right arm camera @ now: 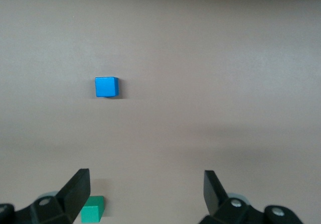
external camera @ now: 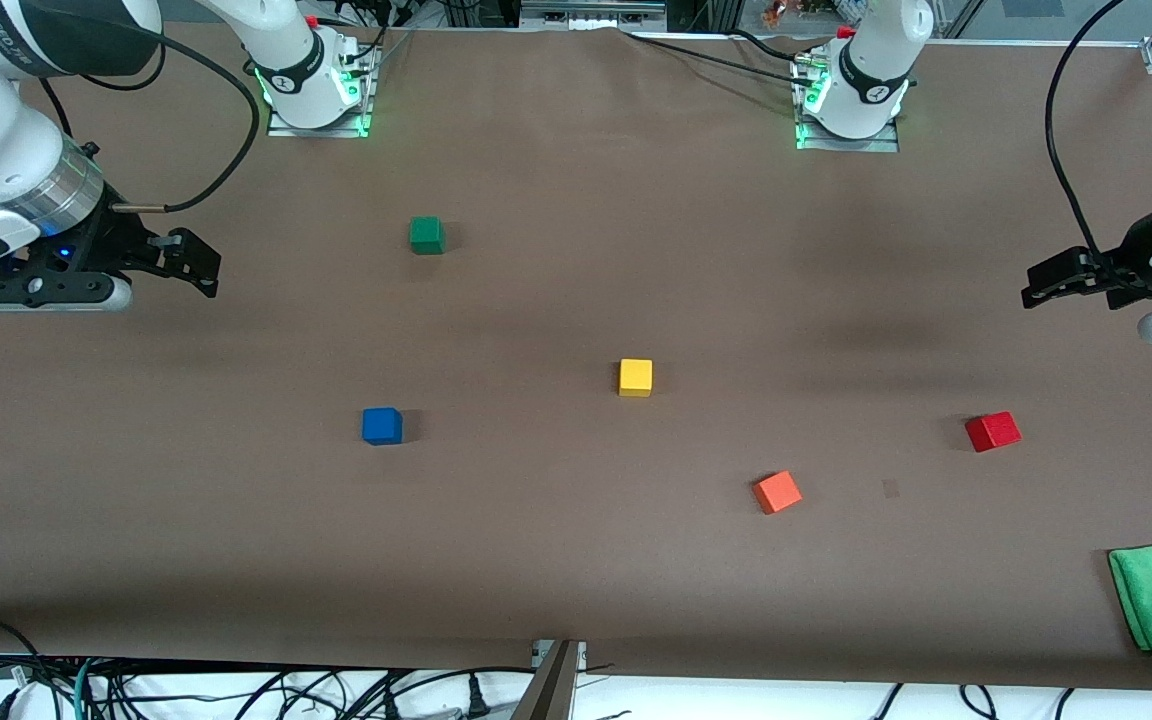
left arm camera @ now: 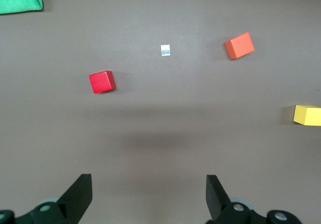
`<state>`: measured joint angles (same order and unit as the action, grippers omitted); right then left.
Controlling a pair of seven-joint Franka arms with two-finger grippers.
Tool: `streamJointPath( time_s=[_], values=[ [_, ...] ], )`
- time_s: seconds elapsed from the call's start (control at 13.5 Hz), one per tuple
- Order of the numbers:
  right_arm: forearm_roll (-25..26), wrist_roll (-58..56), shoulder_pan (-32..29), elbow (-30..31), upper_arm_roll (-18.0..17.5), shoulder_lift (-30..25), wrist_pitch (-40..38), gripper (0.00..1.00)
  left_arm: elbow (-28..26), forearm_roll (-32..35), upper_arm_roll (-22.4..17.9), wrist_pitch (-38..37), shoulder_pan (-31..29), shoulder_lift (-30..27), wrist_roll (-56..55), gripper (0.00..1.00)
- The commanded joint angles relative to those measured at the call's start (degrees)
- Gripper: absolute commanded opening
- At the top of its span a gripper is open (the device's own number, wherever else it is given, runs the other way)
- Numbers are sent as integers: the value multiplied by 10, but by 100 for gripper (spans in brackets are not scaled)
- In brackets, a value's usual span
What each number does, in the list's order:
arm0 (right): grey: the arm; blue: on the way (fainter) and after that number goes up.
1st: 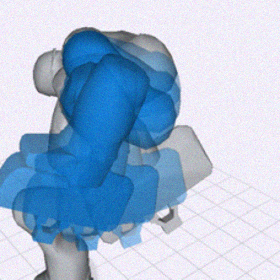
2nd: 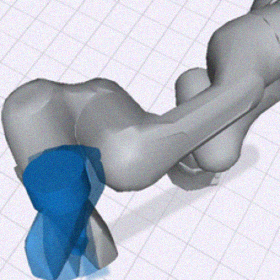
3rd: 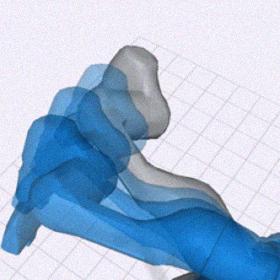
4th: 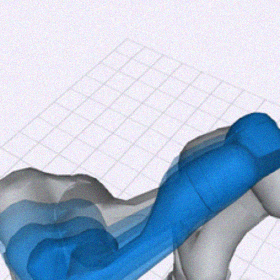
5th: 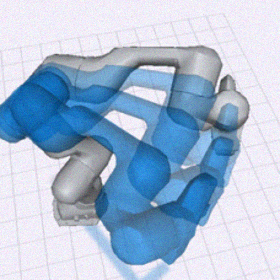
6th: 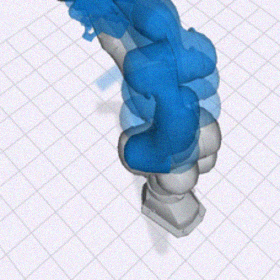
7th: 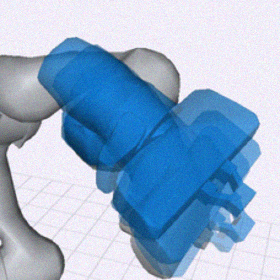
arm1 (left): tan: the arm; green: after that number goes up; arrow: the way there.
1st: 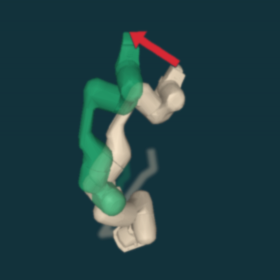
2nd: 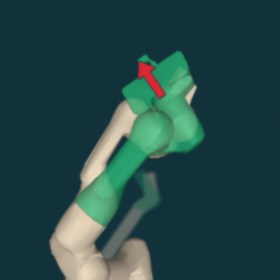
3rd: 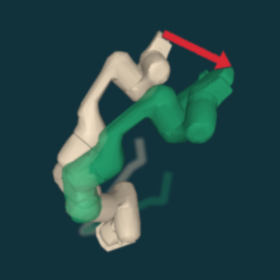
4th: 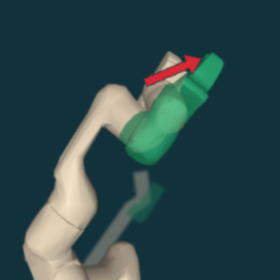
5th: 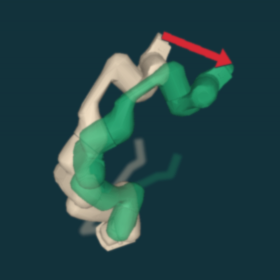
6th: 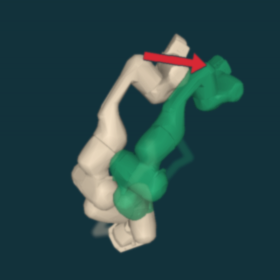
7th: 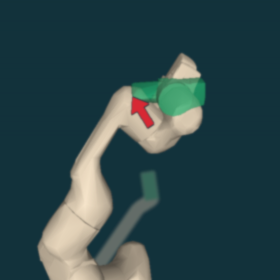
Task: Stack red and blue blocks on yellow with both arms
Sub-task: 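Reach the left gripper to the red cube and grasp it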
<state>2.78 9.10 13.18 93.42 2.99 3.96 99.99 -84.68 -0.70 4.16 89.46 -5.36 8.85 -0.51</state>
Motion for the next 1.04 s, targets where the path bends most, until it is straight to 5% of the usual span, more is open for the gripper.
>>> streamJointPath(
  time_s=[0.0, 0.3, 0.44, 0.96],
  values=[
    [9, -1, 1, -11, -7, 1, -8, 100, 22, -4, -3, -20, -5, 14, 0, 100],
    [10, -1, 1, -11, -7, 1, -8, 100, 45, -5, -10, -26, -25, 60, 2, 100],
    [9, 0, 1, -11, -7, 1, -5, 100, 44, -4, -12, -15, -56, 128, 3, 100],
    [0, 1, 0, -11, -7, 19, 6, 100, 15, 9, -11, 221, -98, 291, 3, 100]
  ],
)
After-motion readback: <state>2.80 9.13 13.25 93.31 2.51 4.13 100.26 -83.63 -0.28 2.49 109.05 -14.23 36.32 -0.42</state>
